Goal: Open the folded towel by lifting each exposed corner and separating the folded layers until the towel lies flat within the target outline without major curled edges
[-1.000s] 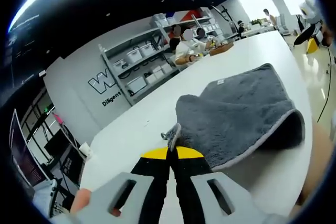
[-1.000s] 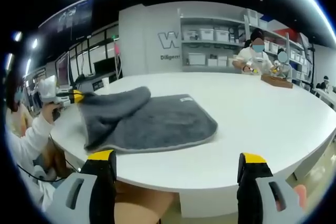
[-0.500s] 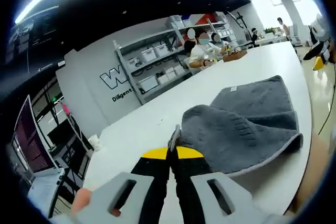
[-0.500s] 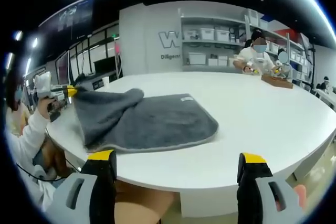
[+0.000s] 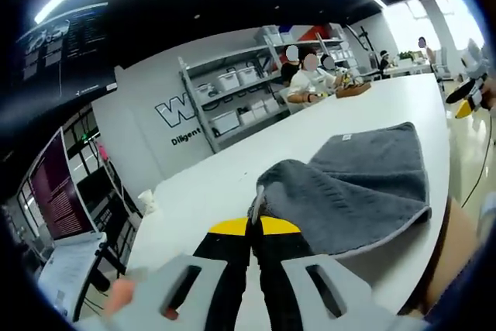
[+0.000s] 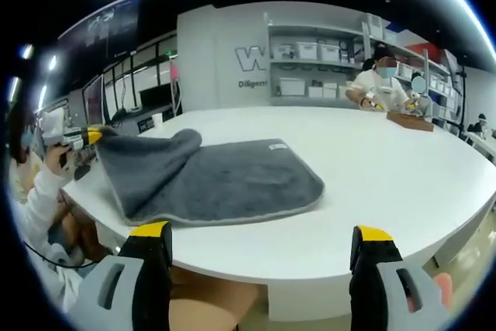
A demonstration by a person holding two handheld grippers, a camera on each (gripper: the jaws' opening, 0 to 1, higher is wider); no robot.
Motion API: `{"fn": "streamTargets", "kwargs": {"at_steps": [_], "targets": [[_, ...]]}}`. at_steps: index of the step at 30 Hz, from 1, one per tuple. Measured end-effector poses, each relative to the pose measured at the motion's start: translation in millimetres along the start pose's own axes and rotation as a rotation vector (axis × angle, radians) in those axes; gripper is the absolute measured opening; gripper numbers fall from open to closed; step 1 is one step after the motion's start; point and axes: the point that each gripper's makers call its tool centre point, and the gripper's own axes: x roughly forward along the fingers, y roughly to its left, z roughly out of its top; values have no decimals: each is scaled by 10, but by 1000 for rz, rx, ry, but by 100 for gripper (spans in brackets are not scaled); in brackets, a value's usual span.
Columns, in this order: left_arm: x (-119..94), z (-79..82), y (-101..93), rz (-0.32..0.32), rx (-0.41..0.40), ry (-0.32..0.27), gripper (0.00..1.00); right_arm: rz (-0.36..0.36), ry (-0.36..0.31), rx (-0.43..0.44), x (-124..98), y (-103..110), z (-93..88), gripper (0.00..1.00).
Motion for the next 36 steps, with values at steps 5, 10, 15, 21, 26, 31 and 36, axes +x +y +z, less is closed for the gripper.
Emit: {"fn": "streamTargets", "kwargs": {"at_steps": [5, 10, 15, 21, 26, 31, 36], "targets": [[-101, -143, 65, 14, -10, 30, 3, 8, 0, -5, 6, 35, 10, 95], [-207, -341, 156, 33, -30, 69, 3, 9, 2, -9, 19, 53, 13, 95], [-292, -519, 238, 54, -49, 105, 3, 15, 7, -13, 34, 84, 10, 95], [-399, -828, 230, 62, -68, 178, 3, 21, 7, -17, 44, 101, 17, 95], [-440, -1045, 115, 44, -87, 223, 3, 23, 10, -18, 58, 102, 10, 95], [-446, -1137, 51, 27, -101, 247, 3, 29, 13, -20, 72, 117, 3, 95], [-438, -1087, 17, 2, -123, 244, 4, 32, 13, -24, 69, 136, 1, 95]]}}
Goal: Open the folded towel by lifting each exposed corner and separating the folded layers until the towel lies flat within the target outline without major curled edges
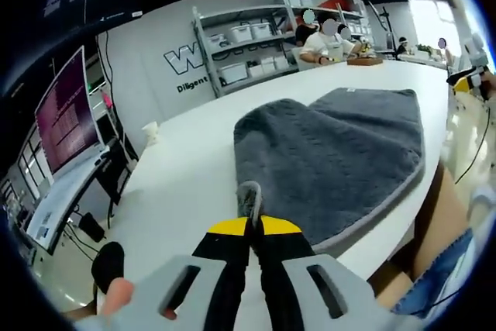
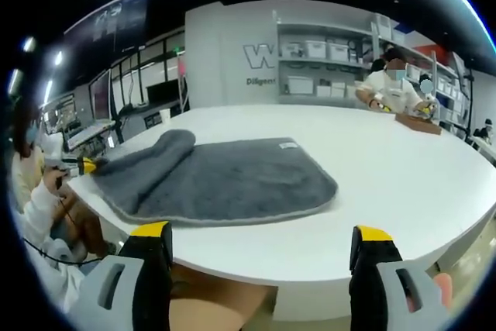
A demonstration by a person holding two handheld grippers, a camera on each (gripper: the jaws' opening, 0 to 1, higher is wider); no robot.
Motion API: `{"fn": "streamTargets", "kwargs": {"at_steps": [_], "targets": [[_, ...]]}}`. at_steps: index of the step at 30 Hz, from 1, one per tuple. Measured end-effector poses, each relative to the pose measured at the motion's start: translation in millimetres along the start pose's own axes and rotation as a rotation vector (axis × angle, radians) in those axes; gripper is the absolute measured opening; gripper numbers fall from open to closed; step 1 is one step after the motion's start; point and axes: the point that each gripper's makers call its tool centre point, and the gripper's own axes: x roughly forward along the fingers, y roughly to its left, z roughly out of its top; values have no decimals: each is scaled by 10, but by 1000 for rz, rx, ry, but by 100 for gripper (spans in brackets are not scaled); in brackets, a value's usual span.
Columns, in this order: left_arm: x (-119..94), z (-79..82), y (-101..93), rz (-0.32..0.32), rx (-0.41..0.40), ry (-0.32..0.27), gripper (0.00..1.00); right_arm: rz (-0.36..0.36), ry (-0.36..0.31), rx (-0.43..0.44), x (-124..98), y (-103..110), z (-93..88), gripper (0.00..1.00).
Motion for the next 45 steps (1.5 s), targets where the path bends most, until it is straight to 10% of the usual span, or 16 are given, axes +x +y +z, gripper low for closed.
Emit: {"fn": "streamTargets", "kwargs": {"at_steps": [27, 34, 45], "targets": [[-202, 450, -24, -45, -36, -135, 53, 11, 13, -12, 32, 59, -13, 95], [-63, 437, -111, -81, -47, -99, 78, 13, 11, -15, 23, 70, -3, 95], [242, 473, -271, -212, -115, -74, 89, 15, 3, -13, 1, 70, 14, 95]]}}
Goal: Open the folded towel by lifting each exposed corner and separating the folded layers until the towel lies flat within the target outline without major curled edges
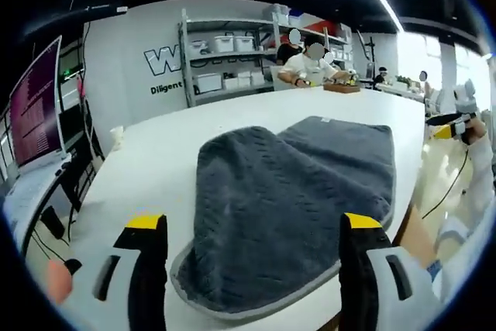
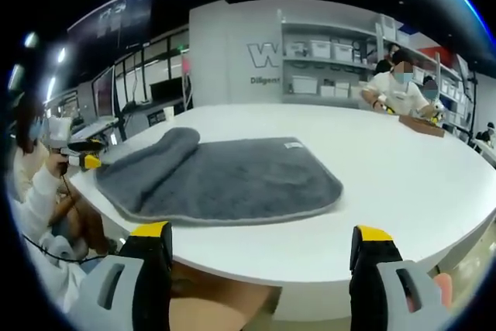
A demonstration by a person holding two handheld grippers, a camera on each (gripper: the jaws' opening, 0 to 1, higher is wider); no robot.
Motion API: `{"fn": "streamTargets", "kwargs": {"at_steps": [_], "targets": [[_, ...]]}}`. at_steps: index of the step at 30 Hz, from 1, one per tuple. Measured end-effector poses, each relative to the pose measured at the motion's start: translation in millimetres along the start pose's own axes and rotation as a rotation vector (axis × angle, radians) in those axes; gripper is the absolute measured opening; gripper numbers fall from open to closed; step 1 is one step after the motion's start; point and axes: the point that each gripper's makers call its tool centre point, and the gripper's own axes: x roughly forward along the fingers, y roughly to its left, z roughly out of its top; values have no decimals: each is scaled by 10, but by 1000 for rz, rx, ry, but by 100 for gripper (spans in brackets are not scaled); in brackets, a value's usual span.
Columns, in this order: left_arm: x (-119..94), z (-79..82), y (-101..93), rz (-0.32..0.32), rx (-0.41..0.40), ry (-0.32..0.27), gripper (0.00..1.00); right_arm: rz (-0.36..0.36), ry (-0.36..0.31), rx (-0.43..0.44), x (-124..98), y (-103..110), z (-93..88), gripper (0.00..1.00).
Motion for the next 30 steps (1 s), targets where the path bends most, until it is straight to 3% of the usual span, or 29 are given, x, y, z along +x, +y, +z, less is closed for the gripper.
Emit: {"fn": "streamTargets", "kwargs": {"at_steps": [4, 8, 15, 22, 25, 30], "targets": [[116, 5, -4, -16, 3, 6, 91, -2, 0, 0, -7, -1, -4, 95], [262, -14, -2, -49, -43, 13, 98, 1, -1, 0, -3, 5, -4, 95], [472, -57, 74, -64, -72, 29, 99, 0, 4, 2, 8, -16, -11, 95], [655, -115, 253, -58, -112, 34, 91, -1, 7, 4, 18, -33, -15, 95], [728, -162, 331, -59, -172, 37, 85, 0, 10, 4, 22, -29, -17, 95], [850, -224, 384, -115, -315, 45, 77, 2, 7, 3, 19, -20, -13, 95]]}}
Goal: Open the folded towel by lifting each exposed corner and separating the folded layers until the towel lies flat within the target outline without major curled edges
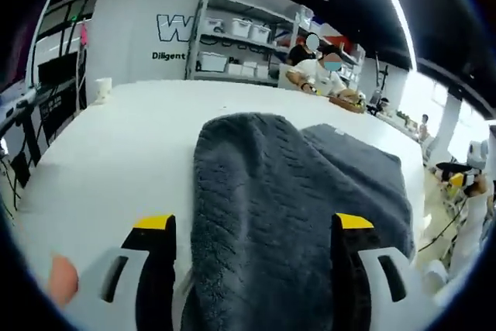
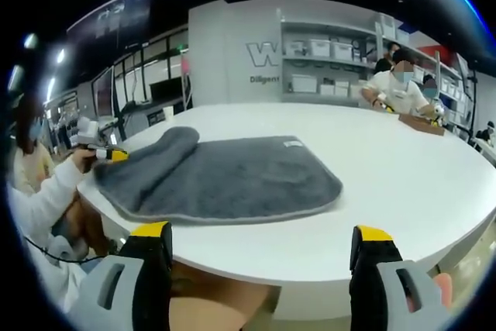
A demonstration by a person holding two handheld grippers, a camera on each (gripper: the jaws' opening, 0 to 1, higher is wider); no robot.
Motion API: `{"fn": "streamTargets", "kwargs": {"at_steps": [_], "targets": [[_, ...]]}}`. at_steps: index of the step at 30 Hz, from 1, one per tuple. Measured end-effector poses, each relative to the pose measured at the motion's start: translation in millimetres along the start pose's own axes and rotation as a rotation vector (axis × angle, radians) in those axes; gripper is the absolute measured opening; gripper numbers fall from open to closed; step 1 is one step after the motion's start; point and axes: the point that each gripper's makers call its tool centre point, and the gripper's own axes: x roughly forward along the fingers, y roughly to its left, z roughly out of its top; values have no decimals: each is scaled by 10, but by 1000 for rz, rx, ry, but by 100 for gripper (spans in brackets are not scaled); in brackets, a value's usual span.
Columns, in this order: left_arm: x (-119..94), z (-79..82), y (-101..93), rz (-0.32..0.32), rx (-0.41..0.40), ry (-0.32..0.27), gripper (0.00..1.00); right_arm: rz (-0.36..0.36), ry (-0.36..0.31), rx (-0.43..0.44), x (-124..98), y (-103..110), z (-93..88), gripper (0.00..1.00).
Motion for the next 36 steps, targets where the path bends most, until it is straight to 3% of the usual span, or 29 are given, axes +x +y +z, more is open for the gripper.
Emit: {"fn": "streamTargets", "kwargs": {"at_steps": [6, 11, 18, 21, 25, 28, 32, 36], "targets": [[53, -26, 96, 25, 0, -3, 61, -3, -3, 3, -7, -4, 0, 95], [99, -43, 145, 9, -56, 2, 42, -1, 1, 3, 2, 3, -10, 95], [83, -21, 150, 34, -101, -10, 23, 4, 6, -2, 18, 13, -11, 95], [49, 29, 166, 85, -55, -29, 10, 5, 8, -2, 22, 14, -13, 95], [50, 62, 77, 132, 74, -19, 6, 4, 11, -1, 31, 14, -19, 95], [63, 152, -39, 214, 276, -9, 5, 8, 14, -4, 41, 30, -26, 95], [76, 329, -328, 306, 643, -8, 5, 10, 14, -7, 42, 38, -27, 95], [120, 406, -594, 348, 852, -1, 4, 9, 14, -5, 36, 22, -28, 95]]}}
